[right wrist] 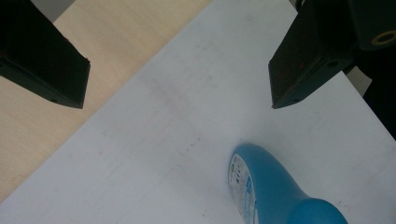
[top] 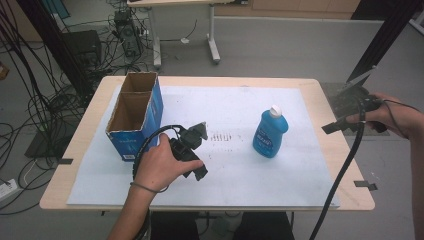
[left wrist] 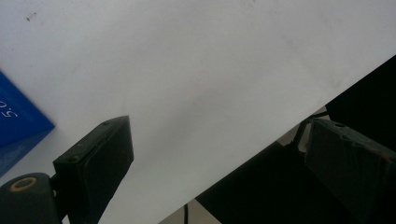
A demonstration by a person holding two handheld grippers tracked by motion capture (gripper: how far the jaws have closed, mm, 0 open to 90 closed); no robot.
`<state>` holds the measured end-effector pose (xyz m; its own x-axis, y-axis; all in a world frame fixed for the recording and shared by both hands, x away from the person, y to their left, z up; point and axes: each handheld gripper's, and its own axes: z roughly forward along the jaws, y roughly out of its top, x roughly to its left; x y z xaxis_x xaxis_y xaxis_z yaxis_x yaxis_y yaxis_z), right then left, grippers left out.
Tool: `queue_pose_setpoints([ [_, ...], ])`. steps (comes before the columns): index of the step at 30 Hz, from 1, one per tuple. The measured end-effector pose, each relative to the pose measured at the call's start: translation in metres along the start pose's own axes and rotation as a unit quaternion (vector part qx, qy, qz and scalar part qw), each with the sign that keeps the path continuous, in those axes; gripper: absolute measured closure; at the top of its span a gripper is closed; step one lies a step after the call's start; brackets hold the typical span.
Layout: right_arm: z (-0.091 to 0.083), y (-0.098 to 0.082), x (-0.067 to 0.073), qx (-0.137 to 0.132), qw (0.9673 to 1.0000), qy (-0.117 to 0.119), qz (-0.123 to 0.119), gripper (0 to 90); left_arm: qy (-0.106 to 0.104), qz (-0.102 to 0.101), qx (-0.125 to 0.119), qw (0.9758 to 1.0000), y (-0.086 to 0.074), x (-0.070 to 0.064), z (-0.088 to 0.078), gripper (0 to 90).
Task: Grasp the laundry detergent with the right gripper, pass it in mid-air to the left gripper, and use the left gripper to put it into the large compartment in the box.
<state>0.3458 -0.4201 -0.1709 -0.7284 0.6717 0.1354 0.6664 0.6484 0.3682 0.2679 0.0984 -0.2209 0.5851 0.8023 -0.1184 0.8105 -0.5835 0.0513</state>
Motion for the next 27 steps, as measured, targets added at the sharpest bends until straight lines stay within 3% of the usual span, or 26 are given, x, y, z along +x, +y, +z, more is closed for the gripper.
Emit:
queue_pose_setpoints([
  [23,0.008,-0.019,0.011,-0.01,0.9999,-0.005,-0.001,5.2,-0.005,0.0,-0.005,1.0,-0.003,0.0,0.001,7.9],
  [27,0.01,-0.026,0.012,-0.023,0.9997,-0.001,-0.001,5.2,-0.006,-0.001,-0.005,1.0,-0.003,0.001,0.002,7.9],
])
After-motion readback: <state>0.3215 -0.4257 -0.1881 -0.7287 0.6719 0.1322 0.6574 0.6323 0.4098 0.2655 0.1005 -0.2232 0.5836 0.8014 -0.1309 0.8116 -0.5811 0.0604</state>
